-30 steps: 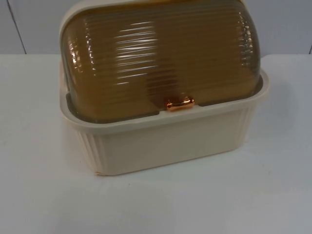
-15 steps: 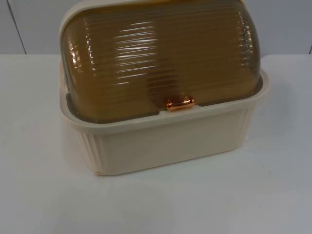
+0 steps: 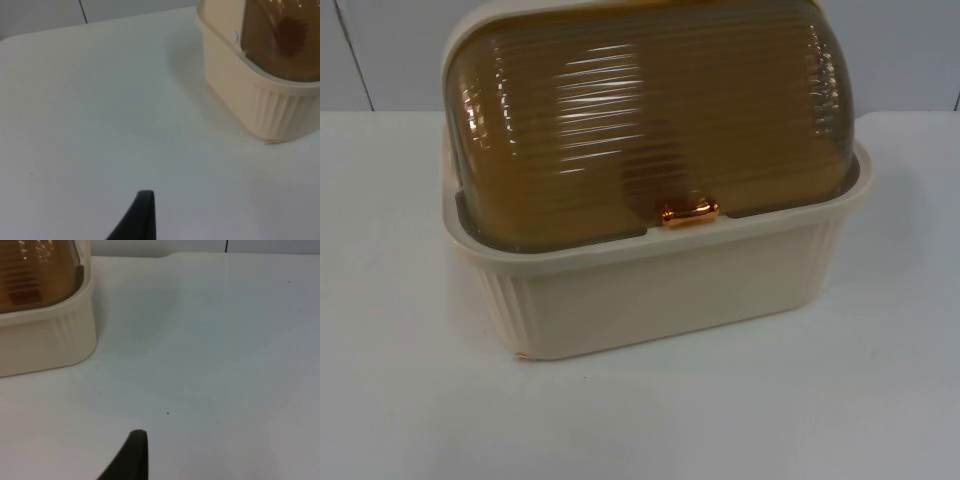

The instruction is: Open the box lid with the left hand, place the block into the box with the right hand, then close the box lid with the left hand.

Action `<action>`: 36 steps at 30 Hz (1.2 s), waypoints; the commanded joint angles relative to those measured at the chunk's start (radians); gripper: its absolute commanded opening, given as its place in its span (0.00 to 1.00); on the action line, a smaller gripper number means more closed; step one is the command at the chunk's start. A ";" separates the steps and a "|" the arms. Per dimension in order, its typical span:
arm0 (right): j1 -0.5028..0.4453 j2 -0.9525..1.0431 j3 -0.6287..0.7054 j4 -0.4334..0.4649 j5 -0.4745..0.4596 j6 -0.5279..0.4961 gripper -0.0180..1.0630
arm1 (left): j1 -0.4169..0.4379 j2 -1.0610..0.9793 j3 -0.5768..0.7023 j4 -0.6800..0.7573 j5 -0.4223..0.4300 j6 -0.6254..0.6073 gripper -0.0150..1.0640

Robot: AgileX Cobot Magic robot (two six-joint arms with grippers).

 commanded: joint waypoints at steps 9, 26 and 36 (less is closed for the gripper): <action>-0.005 -0.002 0.001 -0.001 -0.005 -0.009 0.93 | -0.004 -0.003 0.004 0.003 -0.011 -0.010 0.96; -0.005 -0.002 0.001 -0.002 -0.007 -0.004 0.93 | 0.007 -0.003 0.004 0.006 -0.011 -0.010 0.96; -0.005 -0.002 0.001 -0.002 -0.007 -0.004 0.93 | 0.042 -0.003 0.004 0.006 -0.011 -0.010 0.96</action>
